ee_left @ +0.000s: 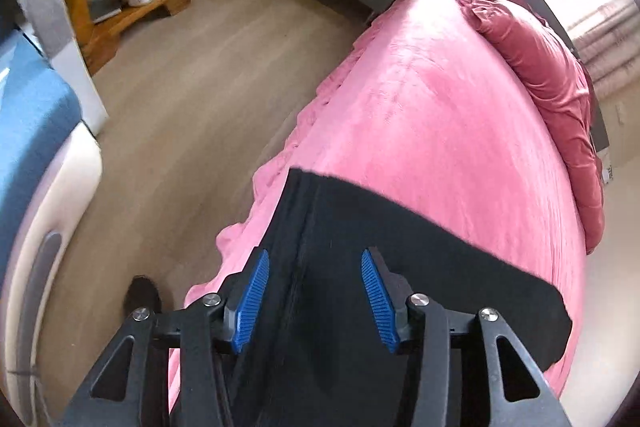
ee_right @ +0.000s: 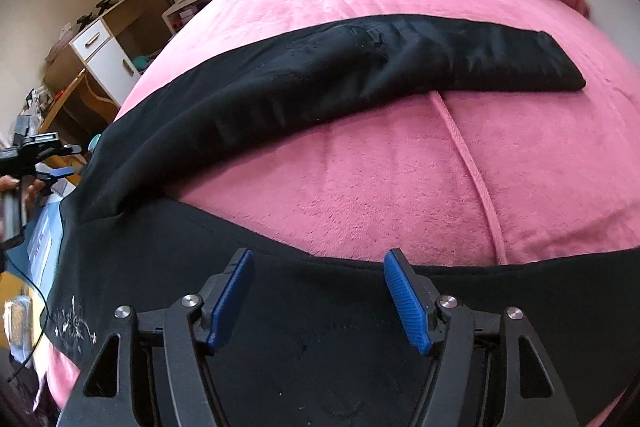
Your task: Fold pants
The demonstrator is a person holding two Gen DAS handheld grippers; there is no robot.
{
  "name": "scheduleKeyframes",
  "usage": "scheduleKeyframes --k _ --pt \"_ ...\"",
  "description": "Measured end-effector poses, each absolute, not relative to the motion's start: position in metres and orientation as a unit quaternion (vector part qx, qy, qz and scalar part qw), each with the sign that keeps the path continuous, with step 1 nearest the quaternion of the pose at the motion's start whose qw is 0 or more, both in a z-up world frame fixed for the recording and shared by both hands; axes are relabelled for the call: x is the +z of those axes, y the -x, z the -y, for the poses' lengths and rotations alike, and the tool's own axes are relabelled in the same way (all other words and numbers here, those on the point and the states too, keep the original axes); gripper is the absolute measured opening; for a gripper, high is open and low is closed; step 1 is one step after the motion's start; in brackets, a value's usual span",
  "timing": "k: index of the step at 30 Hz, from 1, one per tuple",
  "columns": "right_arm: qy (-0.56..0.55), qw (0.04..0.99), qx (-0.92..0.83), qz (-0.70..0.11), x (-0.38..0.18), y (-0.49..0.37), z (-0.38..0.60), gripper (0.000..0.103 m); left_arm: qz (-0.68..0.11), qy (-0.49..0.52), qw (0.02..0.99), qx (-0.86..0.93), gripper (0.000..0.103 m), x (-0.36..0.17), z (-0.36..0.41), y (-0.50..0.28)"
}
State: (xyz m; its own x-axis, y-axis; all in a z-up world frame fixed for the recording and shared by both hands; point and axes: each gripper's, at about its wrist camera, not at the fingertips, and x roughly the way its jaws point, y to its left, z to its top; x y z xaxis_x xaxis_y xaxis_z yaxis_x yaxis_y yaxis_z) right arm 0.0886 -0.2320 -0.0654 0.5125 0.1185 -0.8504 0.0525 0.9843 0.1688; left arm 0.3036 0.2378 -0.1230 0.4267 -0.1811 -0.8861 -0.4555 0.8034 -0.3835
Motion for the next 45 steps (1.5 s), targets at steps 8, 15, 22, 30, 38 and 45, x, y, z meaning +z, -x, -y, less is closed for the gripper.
scheduleKeyframes --k 8,15,22,30,38,45 --pt "-0.09 0.859 0.008 -0.504 -0.074 -0.098 0.235 0.072 -0.535 0.357 0.759 0.097 0.049 -0.149 -0.259 -0.343" --pt "-0.091 0.858 0.001 -0.506 -0.08 -0.103 0.233 0.075 -0.55 0.31 0.772 0.073 0.028 -0.147 -0.244 -0.356" --pt "-0.091 0.859 -0.001 -0.503 -0.08 -0.098 0.233 0.075 -0.48 0.276 0.832 0.029 0.013 -0.098 -0.228 -0.321" --pt "-0.114 0.865 -0.01 -0.489 -0.065 -0.089 0.245 0.075 -0.361 0.24 0.885 -0.171 0.011 0.0 -0.183 -0.21" --pt "-0.157 0.872 -0.003 -0.464 -0.037 -0.111 0.266 0.075 -0.34 0.205 0.863 -0.312 0.01 0.016 -0.151 -0.076" --pt "-0.219 0.865 -0.007 -0.451 -0.019 -0.159 0.281 0.073 -0.377 0.223 0.831 -0.342 0.01 -0.003 -0.158 -0.012"
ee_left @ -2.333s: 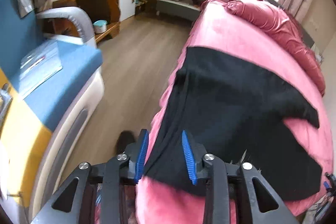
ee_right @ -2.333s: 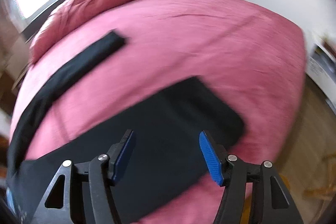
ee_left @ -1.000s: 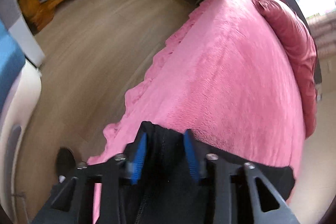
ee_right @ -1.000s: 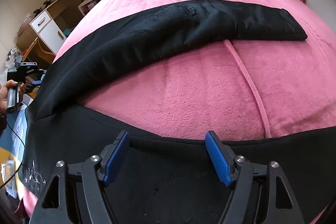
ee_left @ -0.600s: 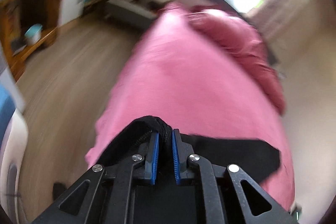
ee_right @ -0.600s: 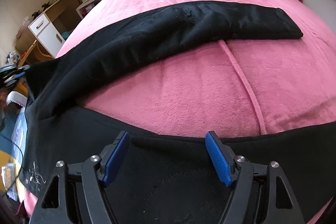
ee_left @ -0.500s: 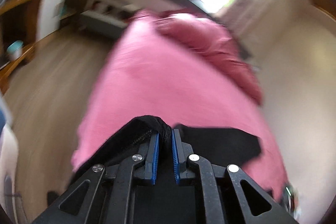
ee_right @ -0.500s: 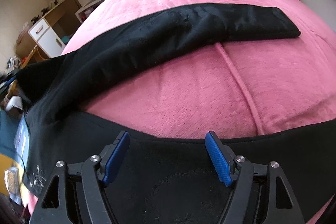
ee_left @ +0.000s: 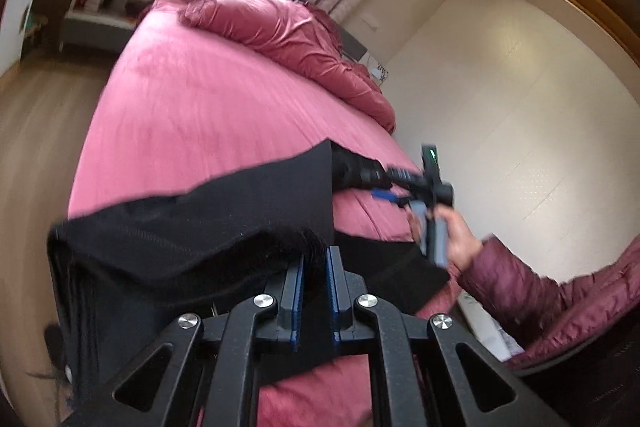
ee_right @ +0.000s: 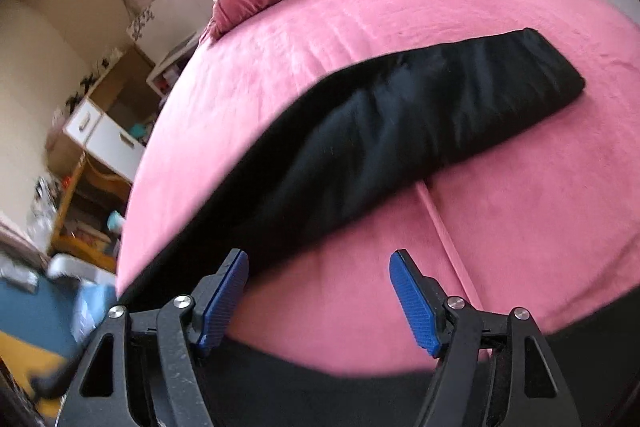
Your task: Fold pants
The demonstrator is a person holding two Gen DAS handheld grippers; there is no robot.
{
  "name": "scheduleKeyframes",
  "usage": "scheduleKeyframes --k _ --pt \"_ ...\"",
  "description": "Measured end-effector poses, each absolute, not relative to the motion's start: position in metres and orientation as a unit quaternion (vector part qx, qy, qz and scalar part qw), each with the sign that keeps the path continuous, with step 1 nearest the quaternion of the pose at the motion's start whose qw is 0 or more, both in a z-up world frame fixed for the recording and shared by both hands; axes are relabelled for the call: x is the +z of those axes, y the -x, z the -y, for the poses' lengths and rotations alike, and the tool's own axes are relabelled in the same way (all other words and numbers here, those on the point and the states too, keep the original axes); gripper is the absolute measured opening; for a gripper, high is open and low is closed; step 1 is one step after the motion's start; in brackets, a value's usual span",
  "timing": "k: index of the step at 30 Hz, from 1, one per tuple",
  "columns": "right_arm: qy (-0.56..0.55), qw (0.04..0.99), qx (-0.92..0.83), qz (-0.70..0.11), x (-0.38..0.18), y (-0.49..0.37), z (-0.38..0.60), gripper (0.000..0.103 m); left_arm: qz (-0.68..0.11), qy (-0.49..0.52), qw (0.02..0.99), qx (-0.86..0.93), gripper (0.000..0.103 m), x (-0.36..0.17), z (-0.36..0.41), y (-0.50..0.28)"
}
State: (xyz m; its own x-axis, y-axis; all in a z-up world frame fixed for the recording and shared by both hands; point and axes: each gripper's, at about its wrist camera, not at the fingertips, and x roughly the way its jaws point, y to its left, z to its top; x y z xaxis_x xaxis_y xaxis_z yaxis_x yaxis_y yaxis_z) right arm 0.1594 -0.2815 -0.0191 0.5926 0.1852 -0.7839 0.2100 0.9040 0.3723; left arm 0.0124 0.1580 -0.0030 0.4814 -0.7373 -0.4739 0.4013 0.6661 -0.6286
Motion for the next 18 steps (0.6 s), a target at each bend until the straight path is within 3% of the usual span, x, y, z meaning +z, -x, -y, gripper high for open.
scheduleKeyframes --k 4,8,13,16,18 --pt "-0.259 0.856 -0.017 -0.448 -0.019 -0.193 0.291 0.069 -0.386 0.237 0.828 -0.332 0.009 -0.011 -0.163 -0.005" --pt "-0.283 0.846 -0.036 -0.451 -0.025 -0.231 0.3 0.053 -0.39 0.249 0.826 -0.323 0.009 -0.016 -0.166 -0.007" --pt "-0.278 0.842 -0.049 -0.46 -0.032 -0.277 0.299 0.05 -0.408 0.25 0.816 -0.324 0.009 -0.025 -0.162 -0.018" --pt "-0.262 0.838 -0.064 -0.475 -0.039 -0.299 0.3 0.035 -0.417 0.252 0.813 -0.32 0.009 -0.028 -0.163 -0.021" --pt "-0.257 0.837 -0.062 -0.478 -0.042 -0.31 0.301 0.018 -0.419 0.259 0.812 -0.312 0.009 -0.029 -0.167 -0.023"
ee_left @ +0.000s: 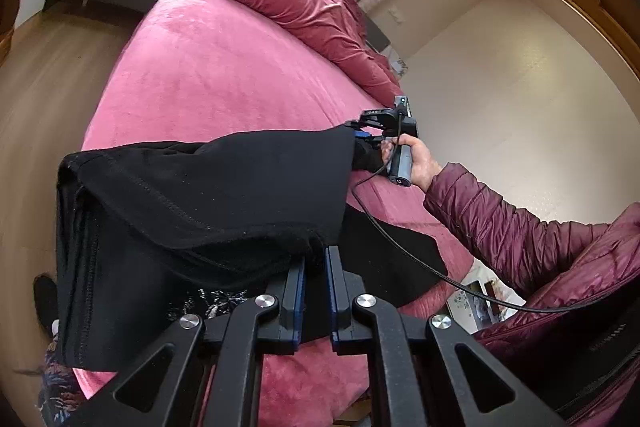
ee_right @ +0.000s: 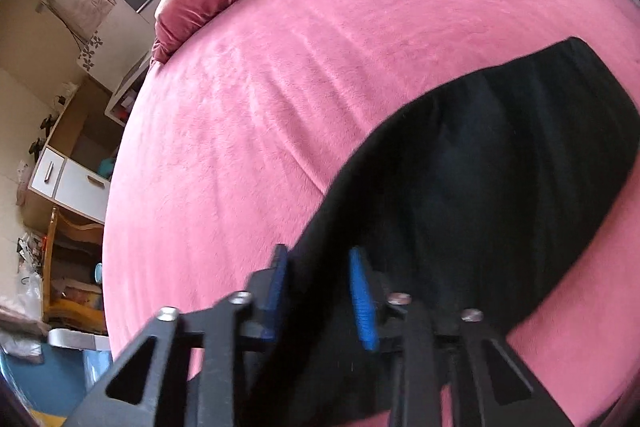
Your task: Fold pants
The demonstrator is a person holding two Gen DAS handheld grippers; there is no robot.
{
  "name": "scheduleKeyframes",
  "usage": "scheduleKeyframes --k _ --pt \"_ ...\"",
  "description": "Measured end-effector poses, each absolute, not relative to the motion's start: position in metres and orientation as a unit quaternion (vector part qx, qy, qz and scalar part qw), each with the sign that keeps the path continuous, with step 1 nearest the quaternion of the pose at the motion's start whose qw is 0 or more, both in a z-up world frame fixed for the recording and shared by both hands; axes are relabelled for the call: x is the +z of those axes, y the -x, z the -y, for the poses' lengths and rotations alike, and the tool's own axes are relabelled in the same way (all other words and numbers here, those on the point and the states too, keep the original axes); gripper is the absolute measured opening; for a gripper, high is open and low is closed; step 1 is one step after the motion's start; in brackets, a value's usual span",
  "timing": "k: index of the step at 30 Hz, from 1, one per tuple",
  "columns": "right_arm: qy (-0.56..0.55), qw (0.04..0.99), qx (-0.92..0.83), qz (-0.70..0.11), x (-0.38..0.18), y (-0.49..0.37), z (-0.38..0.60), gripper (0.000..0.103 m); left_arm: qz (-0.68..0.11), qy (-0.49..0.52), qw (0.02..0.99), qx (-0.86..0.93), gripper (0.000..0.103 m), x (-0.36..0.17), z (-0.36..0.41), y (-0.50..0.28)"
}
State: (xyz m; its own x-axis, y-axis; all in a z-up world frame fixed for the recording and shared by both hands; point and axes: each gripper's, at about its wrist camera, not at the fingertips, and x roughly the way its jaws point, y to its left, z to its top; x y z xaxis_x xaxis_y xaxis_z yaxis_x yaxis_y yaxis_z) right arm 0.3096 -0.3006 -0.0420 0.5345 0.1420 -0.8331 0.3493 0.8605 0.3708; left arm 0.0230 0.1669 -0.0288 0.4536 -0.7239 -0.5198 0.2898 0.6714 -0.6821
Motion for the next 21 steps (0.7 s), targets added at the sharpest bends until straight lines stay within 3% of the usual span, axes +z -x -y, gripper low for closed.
scheduleKeyframes --k 3,14,21 --pt "-0.231 0.841 -0.05 -0.487 -0.041 -0.318 0.297 0.008 -0.412 0.267 0.822 -0.29 0.009 -0.027 -0.173 -0.032" --pt "-0.235 0.892 0.015 -0.385 0.047 -0.263 0.304 0.007 -0.347 0.316 0.872 -0.137 0.008 0.013 -0.239 -0.169" --pt "-0.241 0.906 0.078 -0.34 0.073 -0.145 0.305 0.007 -0.327 0.297 0.888 -0.132 0.008 0.033 -0.251 -0.154"
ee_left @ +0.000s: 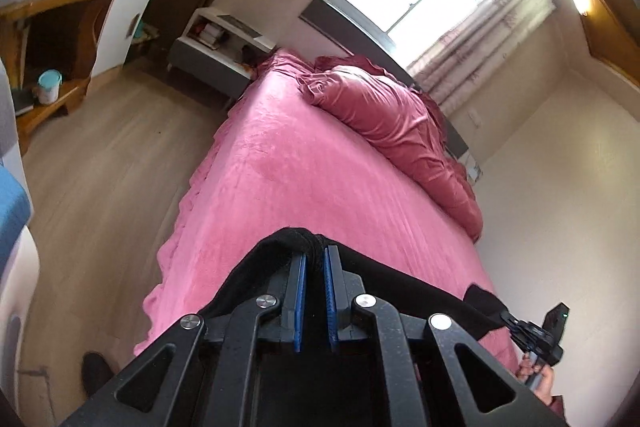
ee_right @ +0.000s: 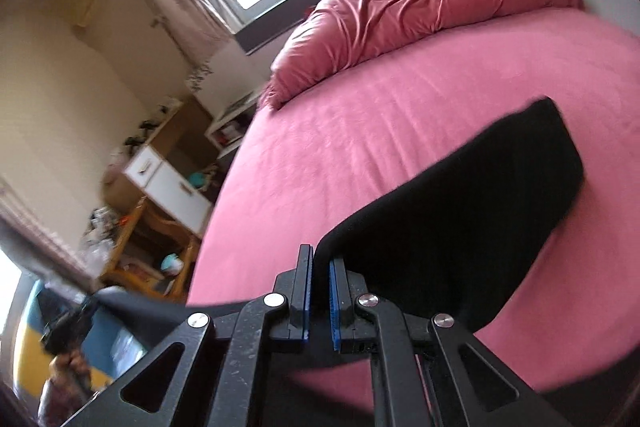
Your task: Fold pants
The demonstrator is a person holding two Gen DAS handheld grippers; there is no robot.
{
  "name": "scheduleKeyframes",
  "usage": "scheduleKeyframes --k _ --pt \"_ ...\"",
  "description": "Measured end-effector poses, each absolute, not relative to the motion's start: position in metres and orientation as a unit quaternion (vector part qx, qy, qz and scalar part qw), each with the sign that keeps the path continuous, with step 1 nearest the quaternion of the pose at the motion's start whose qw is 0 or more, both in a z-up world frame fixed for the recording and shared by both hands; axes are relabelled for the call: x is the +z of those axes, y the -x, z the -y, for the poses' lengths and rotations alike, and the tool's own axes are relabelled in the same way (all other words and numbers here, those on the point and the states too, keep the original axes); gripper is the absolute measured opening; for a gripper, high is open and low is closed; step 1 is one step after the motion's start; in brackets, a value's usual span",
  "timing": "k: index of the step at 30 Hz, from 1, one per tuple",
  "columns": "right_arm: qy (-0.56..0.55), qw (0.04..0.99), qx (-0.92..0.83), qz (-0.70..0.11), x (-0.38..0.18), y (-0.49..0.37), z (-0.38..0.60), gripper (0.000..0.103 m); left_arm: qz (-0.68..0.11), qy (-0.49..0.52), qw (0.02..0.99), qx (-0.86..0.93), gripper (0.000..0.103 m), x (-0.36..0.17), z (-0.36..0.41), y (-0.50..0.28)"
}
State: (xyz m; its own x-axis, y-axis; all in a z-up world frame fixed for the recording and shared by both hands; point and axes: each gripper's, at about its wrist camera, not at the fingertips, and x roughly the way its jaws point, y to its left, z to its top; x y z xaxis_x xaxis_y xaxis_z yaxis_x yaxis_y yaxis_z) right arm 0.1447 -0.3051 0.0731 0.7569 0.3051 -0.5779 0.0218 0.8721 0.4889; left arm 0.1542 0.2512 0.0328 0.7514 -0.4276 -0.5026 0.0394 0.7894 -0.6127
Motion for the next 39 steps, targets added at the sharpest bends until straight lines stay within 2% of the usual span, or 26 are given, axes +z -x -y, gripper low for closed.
scheduleKeyframes --k 7,12,20,29,33,39 --pt "-0.257 0.888 0.095 -0.37 0.032 -0.023 0.3 0.007 -0.334 0.307 0.881 -0.136 0.008 0.012 -0.254 -0.084" --pt "-0.248 0.874 0.089 -0.409 -0.004 0.023 0.285 0.007 -0.365 0.333 0.862 -0.113 0.008 -0.025 -0.264 -0.031" --pt "-0.231 0.853 0.064 -0.464 -0.056 0.046 0.28 0.007 -0.425 0.347 0.832 -0.076 0.008 -0.084 -0.263 0.017" --pt "-0.225 0.861 0.049 -0.454 -0.055 0.056 0.28 0.006 -0.47 0.317 0.822 -0.058 0.008 -0.101 -0.258 0.021" --pt "-0.211 0.851 0.03 -0.48 -0.072 0.06 0.278 0.006 -0.494 0.319 0.808 -0.044 0.009 -0.117 -0.263 0.021" --pt "-0.227 0.838 0.016 -0.497 -0.096 0.06 0.283 0.006 -0.514 0.306 0.801 -0.021 0.023 -0.112 -0.271 0.024"
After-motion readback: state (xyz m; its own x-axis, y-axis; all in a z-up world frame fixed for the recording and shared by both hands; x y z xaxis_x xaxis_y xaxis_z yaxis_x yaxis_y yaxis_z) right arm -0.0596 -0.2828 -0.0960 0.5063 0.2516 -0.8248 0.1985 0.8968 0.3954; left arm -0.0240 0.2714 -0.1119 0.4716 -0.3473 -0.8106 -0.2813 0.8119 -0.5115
